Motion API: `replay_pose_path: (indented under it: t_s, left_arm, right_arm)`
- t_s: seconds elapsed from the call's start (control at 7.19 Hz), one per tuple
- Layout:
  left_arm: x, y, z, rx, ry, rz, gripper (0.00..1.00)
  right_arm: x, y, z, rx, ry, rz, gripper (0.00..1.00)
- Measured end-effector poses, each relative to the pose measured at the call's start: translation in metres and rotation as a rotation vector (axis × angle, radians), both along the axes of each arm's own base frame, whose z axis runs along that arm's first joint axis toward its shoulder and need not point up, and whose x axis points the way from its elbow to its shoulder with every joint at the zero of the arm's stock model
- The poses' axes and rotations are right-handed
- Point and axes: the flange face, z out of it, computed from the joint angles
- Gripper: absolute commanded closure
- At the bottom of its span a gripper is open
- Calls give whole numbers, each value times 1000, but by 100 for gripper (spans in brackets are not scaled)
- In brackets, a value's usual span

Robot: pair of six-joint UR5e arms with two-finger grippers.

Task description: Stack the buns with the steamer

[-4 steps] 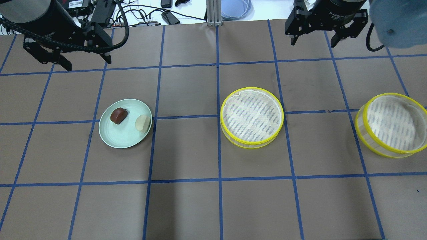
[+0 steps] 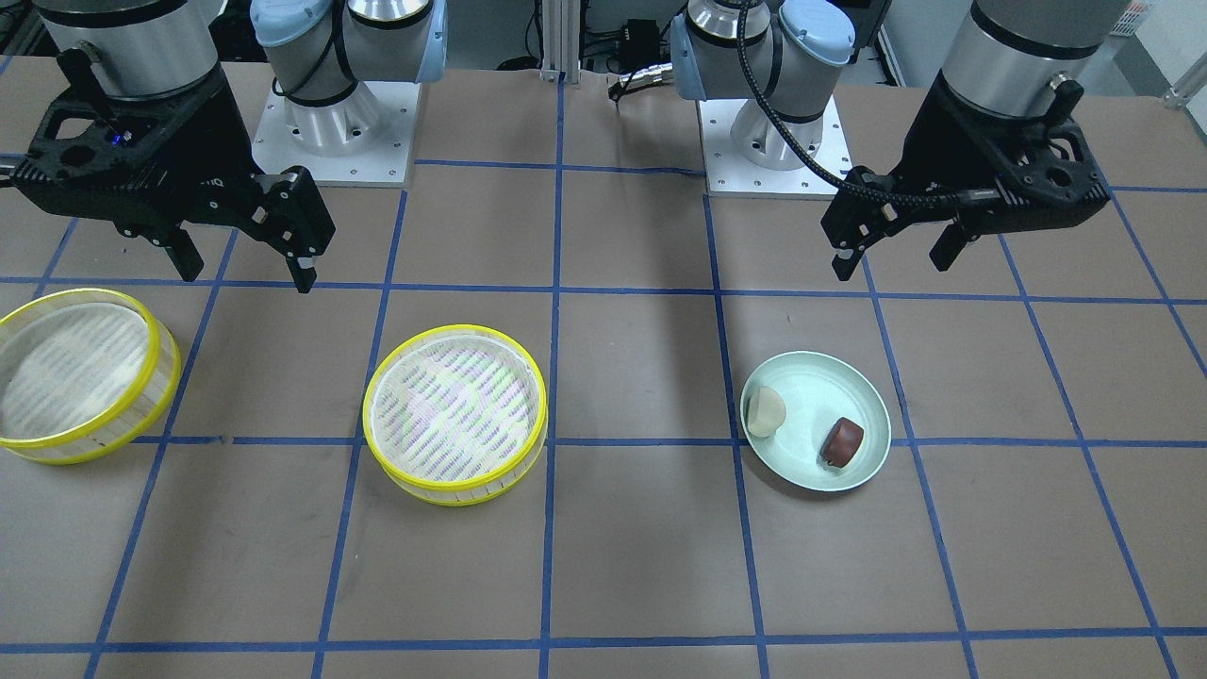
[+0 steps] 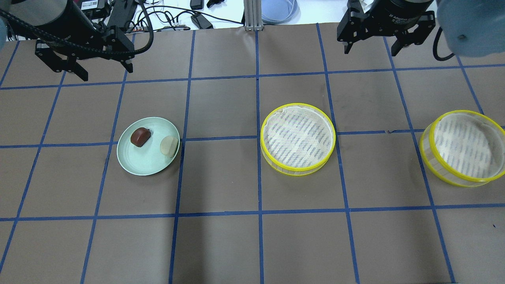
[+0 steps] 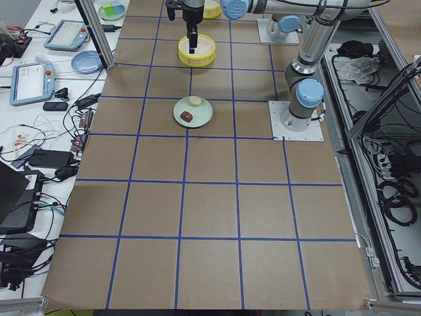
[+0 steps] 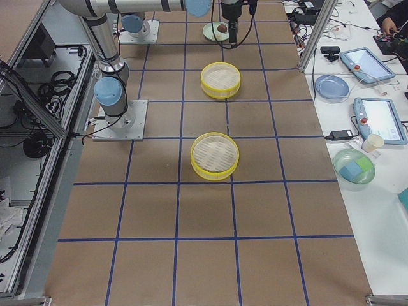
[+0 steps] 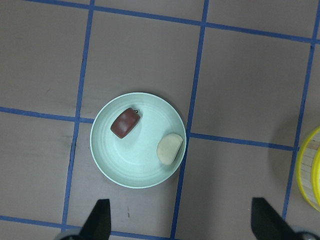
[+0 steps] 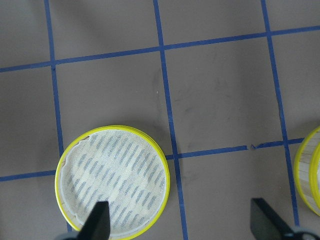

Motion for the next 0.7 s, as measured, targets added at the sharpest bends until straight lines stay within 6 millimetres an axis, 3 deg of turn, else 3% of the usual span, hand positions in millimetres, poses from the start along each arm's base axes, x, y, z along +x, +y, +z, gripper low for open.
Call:
replay_pose_path:
  t_s: [0.28,0.42,0.7]
  left_arm:
    - [3,-34,-58,38,9,-10,0]
    - [5,-48,-100,50,11,-11,0]
    - [6,-59,-182,93,16,-9,1]
  right_arm:
    - [0,0,-1,4,-1,0,0]
    - [0,1,-1,9,0,-1,0]
    - [-2,3,-6,43,11,-6,0]
